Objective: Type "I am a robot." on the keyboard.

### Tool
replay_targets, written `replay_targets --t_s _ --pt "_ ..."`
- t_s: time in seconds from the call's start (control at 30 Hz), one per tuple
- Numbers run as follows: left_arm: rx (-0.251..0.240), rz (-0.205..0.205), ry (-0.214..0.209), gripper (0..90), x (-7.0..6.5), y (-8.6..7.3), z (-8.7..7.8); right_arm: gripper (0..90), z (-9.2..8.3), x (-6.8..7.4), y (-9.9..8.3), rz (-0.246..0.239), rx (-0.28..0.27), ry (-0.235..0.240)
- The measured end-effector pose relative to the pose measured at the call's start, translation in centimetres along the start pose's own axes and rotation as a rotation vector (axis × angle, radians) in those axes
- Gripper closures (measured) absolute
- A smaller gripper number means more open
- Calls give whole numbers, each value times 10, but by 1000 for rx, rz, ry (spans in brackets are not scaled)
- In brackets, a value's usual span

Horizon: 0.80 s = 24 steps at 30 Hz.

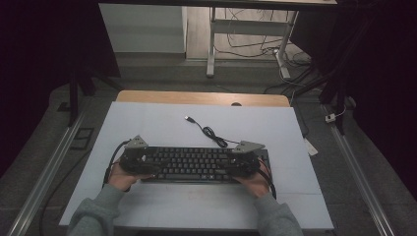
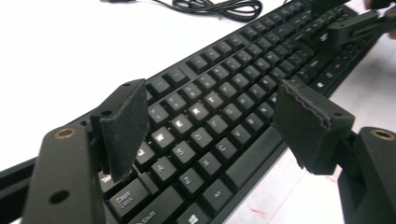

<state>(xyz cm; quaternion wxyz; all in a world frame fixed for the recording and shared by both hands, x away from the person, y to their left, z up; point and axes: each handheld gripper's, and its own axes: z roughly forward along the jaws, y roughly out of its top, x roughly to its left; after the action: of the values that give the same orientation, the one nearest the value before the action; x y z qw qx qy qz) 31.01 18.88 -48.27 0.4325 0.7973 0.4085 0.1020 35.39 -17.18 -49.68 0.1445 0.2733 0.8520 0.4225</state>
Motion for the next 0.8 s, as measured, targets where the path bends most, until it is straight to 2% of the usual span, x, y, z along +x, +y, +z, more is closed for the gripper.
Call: replay_targets --t_s 0.17,0.37,0.6,0.8 --pt "7 14 -26 277 -5 1 2 454 0 0 0 0 4 -2" --pt "18 41 -57 337 -13 2 6 454 -1 0 0 1 3 -2" --pt "33 85 -88 481 -19 1 10 453 0 -1 0 0 1 0" --pt "49 117 -110 672 -24 1 14 453 0 0 0 2 3 2"
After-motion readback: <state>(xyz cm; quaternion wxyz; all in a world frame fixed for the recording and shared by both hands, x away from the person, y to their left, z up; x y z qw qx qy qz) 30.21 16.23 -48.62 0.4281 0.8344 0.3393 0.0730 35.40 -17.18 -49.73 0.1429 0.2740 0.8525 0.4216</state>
